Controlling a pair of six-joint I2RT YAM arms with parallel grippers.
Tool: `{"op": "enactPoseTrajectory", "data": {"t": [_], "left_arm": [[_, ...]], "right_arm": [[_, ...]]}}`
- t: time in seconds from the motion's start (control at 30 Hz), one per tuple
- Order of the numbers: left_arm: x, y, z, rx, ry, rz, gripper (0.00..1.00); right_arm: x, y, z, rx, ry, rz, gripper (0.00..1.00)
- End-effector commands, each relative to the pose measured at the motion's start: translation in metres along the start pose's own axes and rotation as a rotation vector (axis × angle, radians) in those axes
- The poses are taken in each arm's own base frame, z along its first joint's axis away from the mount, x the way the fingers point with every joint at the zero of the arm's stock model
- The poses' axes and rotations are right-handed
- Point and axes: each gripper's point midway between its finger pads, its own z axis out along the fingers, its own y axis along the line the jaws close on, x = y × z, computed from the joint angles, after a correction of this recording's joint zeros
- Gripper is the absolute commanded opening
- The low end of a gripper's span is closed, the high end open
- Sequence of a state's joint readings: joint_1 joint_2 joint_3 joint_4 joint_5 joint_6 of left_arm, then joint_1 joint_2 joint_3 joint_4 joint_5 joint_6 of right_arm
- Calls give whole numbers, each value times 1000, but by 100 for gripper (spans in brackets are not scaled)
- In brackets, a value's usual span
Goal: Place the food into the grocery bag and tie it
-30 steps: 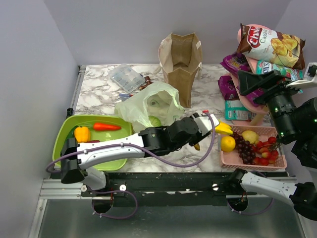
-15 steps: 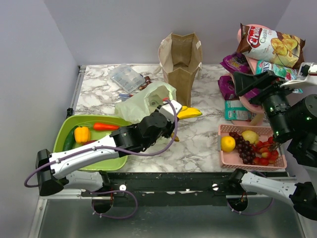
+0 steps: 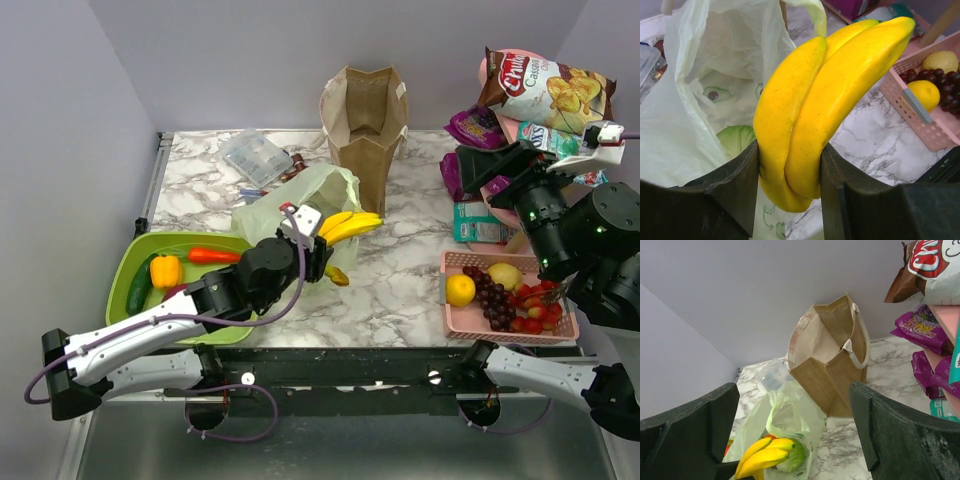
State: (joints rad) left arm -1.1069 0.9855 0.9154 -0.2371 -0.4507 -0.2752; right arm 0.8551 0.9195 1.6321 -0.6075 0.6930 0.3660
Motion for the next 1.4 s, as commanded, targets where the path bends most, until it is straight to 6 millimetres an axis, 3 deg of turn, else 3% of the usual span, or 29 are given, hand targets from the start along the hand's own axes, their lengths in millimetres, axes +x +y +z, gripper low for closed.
{"op": "enactPoseTrajectory", "data": {"t": [0.0,0.13,0.57,0.77,1.03,1.2,1.37], "left_arm": [[-20,3,-22,39,-98,-83,0],[-11,16,-27,-4,-101,-100,0],[23,66,-14,-295,47,-192,0],[23,74,-6,-338,79,-177,0],[12,77,25,-420,136,-95,0],[15,79,44,-457,190,-18,0],[21,87,51,-490,217,24,0]], "right_arm": [[12,3,5,-8,28,-9,100],[17,6,7,-14,39,-6,100],[28,5,7,-14,64,-1,100],[32,4,8,-11,71,-4,100],[36,4,8,-15,82,-5,100],[36,0,5,-6,86,-10,100],[45,-2,3,-7,108,-11,100]]}}
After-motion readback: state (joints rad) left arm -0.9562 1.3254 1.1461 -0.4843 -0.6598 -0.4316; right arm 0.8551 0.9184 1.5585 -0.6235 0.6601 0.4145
